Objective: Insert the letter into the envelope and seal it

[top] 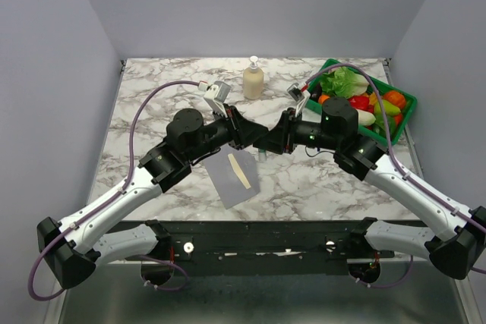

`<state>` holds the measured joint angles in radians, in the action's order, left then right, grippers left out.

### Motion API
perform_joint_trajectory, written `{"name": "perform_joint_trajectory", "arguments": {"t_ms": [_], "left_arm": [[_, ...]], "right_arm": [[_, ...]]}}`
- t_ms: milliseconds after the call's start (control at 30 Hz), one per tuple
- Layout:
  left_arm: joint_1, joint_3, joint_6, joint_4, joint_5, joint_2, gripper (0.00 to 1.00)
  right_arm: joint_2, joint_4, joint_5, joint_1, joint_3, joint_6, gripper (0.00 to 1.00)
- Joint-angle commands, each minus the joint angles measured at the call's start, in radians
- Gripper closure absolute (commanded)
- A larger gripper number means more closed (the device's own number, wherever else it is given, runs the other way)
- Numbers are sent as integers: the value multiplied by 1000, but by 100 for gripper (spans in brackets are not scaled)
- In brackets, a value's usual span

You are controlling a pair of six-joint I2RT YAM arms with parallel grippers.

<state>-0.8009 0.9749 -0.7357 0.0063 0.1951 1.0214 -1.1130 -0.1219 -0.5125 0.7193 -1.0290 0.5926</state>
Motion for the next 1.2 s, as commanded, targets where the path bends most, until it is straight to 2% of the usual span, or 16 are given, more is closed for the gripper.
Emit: {"name": "perform_joint_trajectory", "arguments": {"t_ms": [0, 100, 267, 400, 433, 467, 500, 533, 600, 633, 667, 933, 1067, 1100, 1167], "left_arm": [[-4, 47, 38, -5, 58, 12, 100], [-4, 48, 47, -5, 69, 19, 100], [-3, 76, 78, -54, 73, 32, 100], [-3, 96, 107, -88, 60, 34, 100], [-4, 100, 119, -103, 53, 35, 94], [-4, 110, 122, -112, 43, 34, 82], [-4, 113, 128, -120, 35, 31, 66], [-4, 117, 131, -137, 9, 29, 40], [-3, 134, 145, -155, -20, 16, 23], [-3, 137, 147, -169, -54, 9, 7], [-1, 146, 156, -170, -69, -6, 2], [-1, 151, 176, -184, -175, -84, 3], [-1, 95, 196, -128, -51, -112, 14], [-3, 85, 197, -112, 34, -113, 15], [-18, 58, 196, -95, 75, -118, 20]], "right_arm": [[-5, 5, -37, 5, -20, -10, 64], [-7, 1, -43, 5, -23, -14, 65], [-21, -9, -67, 5, -32, -23, 76], [-31, -27, -87, 5, -46, -33, 99], [-31, -35, -86, 5, -46, -34, 99], [-30, -39, -83, 5, -48, -36, 99], [-27, -41, -72, 5, -49, -36, 99], [-24, -47, -64, 5, -49, -36, 100], [-16, -48, -40, 5, -49, -33, 99], [-10, -53, -32, 5, -48, -33, 99], [-8, -53, -27, 5, -46, -34, 100], [4, -77, 34, 5, -46, -50, 100], [33, -78, 135, 5, -49, -16, 100], [44, -79, 161, 6, -57, -7, 100], [56, -78, 235, 6, -66, 19, 99]]}}
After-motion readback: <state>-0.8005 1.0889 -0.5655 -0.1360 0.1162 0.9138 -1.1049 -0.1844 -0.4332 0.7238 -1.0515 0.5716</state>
